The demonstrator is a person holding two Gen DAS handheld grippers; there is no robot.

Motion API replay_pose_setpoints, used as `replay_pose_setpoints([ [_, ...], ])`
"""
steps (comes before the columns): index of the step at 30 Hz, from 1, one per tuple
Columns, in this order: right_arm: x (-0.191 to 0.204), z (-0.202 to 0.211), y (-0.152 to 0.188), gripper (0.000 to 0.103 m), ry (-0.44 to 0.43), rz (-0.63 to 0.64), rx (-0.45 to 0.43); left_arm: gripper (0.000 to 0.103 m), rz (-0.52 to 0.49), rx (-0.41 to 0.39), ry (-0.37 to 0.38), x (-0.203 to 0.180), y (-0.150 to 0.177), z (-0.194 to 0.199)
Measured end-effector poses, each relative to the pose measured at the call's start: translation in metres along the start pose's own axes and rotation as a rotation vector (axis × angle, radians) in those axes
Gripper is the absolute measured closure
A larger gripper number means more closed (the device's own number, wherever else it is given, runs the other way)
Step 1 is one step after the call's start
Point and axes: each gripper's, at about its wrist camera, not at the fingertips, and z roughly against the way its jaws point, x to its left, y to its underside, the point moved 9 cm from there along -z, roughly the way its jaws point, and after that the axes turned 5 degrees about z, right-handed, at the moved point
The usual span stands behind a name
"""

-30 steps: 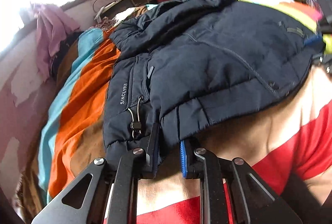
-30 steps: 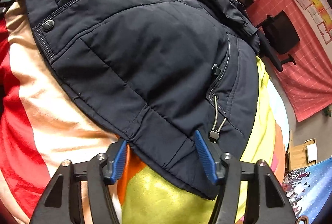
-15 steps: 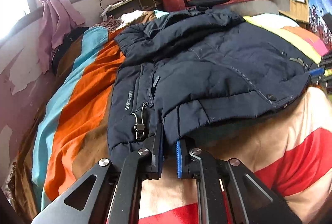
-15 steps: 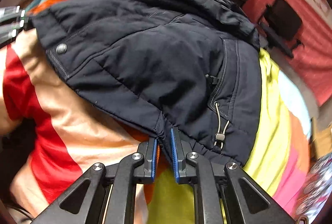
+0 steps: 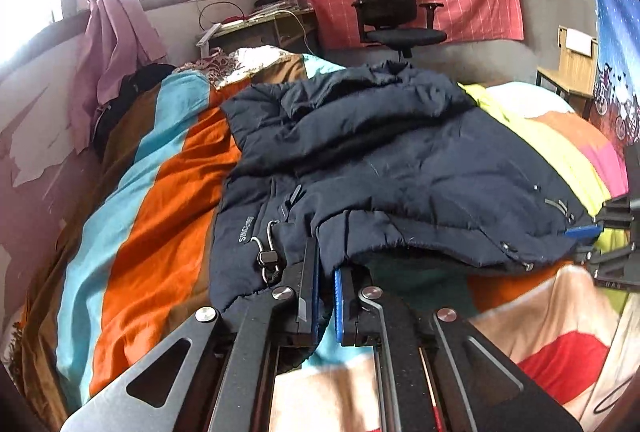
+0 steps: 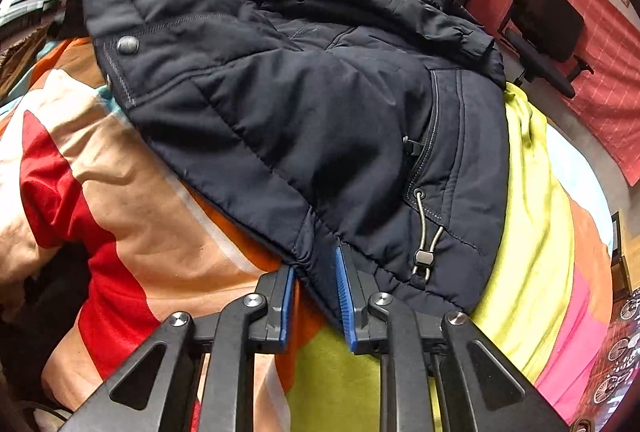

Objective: Fold large clothes

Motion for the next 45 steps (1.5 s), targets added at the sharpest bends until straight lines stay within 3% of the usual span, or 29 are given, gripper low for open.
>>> replay_pose_setpoints([
  [5,-0.007,0.007,-0.004,0.079,0.013,-0.013,-0.014,0.099,0.006,-0.005,-0.001,0.004,-0.015,0.003],
  [6,-0.006,0.01,-0.005,0.086,0.004,-0.018,-0.022,0.099,0.007,-0.006,-0.004,0.005,-0.018,0.003],
  [10,-0.014,0.033,-0.019,0.093,-0.001,-0.053,-0.082,0.099,0.041,-0.011,-0.007,0.015,-0.03,0.005],
  [15,-0.05,0.077,-0.059,0.095,-0.014,-0.174,-0.213,0.099,0.051,-0.032,-0.023,0.026,-0.055,0.003],
  [20,-0.071,0.096,-0.105,0.097,0.072,-0.113,-0.275,0.099,-0.011,-0.072,-0.081,0.032,-0.099,-0.007],
  [26,-0.111,0.098,-0.163,0.098,0.167,-0.07,-0.315,0.1,-0.067,-0.136,-0.164,0.045,-0.157,-0.031],
  [33,-0.168,0.099,-0.231,0.098,0.255,-0.094,-0.393,0.1,-0.011,-0.233,-0.199,0.072,-0.213,-0.065],
  [45,-0.232,0.041,-0.334,0.098,0.381,-0.047,-0.408,0.1,0.049,-0.229,-0.23,0.117,-0.269,-0.16],
])
